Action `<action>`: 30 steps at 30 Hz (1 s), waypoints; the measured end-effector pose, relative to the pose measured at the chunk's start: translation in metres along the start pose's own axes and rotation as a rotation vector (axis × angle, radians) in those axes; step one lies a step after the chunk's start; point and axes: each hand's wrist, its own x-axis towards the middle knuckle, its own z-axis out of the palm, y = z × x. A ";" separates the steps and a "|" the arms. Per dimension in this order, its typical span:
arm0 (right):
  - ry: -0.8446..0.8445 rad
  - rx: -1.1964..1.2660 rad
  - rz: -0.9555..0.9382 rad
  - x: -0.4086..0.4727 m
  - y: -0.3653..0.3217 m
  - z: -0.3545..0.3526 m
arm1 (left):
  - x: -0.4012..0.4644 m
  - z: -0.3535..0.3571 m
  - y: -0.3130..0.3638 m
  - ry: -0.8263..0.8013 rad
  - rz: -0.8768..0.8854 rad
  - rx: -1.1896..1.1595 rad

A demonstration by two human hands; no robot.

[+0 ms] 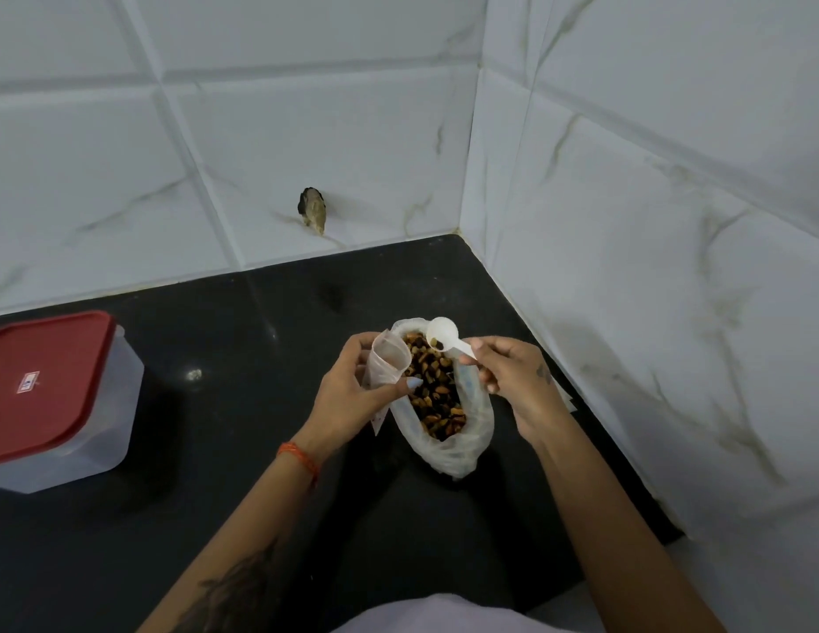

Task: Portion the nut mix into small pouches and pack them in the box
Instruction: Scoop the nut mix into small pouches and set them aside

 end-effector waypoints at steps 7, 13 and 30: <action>0.023 -0.816 -0.218 0.009 0.032 0.009 | -0.010 -0.004 -0.021 0.034 -0.169 0.074; -0.304 -1.201 -0.140 0.014 0.011 0.012 | -0.011 0.000 -0.026 0.006 -0.180 0.146; -0.026 -1.080 -0.267 0.013 0.022 -0.004 | -0.018 0.006 -0.029 -0.008 -0.215 0.205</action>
